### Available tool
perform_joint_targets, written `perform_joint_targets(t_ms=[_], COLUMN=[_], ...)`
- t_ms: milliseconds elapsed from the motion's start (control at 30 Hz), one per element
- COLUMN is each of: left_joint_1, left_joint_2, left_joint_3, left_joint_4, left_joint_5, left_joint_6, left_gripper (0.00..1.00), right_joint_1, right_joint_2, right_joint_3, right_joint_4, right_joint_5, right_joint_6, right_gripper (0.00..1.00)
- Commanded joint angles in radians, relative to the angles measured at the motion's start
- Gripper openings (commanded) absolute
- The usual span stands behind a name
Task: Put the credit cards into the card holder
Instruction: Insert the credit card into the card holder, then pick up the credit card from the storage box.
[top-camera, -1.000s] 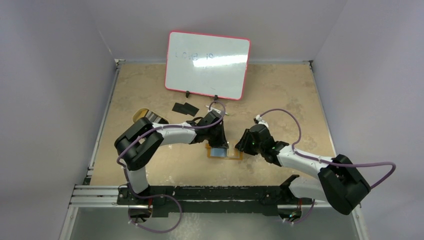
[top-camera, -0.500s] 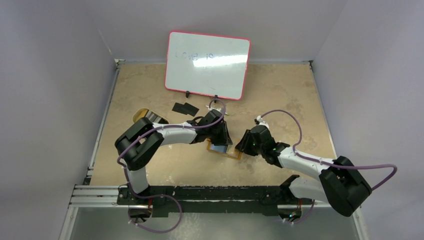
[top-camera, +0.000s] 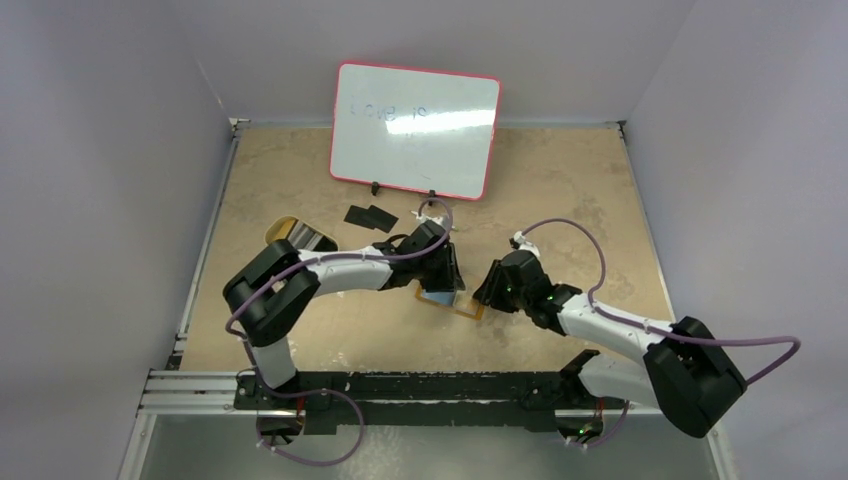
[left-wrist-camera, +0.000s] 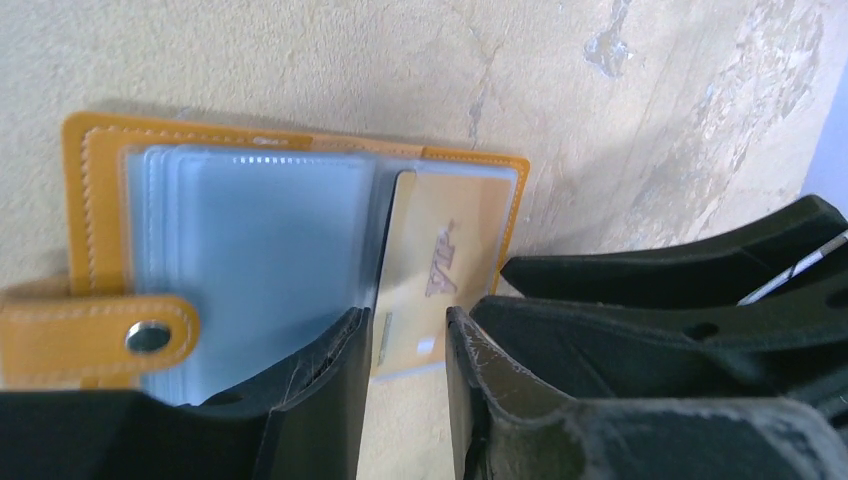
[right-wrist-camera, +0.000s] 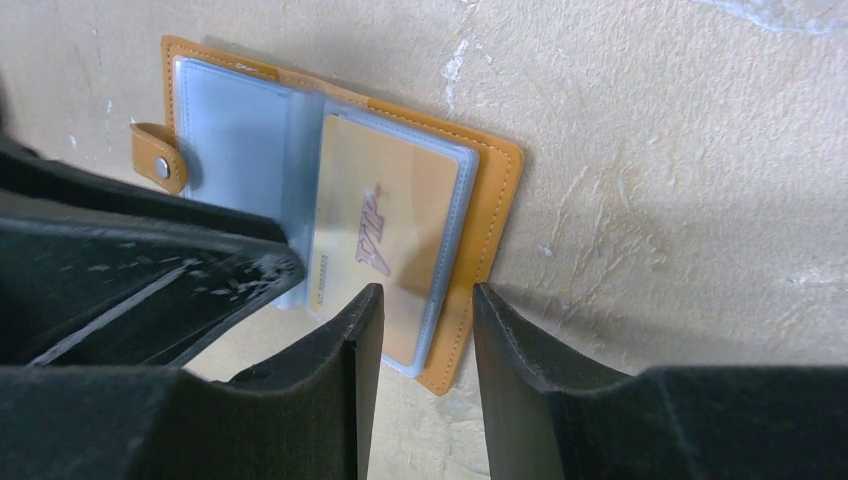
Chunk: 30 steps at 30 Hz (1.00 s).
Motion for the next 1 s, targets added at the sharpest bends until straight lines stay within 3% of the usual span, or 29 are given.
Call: perform_joint_targets(t_ms=[0,133,333,500,800,967], left_joint_1=[-0.007,0.012,0.138,0.235,0.454,0.639], left_joint_2=[-0.113,-0.167,-0.294,-0.389,-0.462,-0.378], left_joint_3=[0.022,0.06,0.127,0.172,0.11,0.173], left_joint_4=[-0.089,-0.208,-0.418,-0.568,-0.587,-0.629], left_joint_5=[-0.104,-0.202,-0.336,-0.597,-0.692,-0.618], left_joint_6=[0.065,0.148,0.37,0.577,0.861,0.878], left_gripper=[0.33,0.35,0.44,0.5,0.51,0.52], right_joint_1=[0.001,0.001,0.001,0.001,0.001,0.003], right_joint_2=[-0.026,-0.054,-0.164,-0.198,-0.176,-0.194], right_joint_3=[0.051,0.079,0.093,0.102,0.134,0.135], right_joint_4=[-0.073,-0.117,-0.145,-0.142,-0.134,-0.147], right_joint_5=[0.048,0.037,0.03,0.024,0.028,0.026], right_joint_6=[-0.031,-0.045,-0.073,-0.08,-0.114,-0.118], right_gripper=[0.41,0.43,0.43,0.43,0.43,0.42])
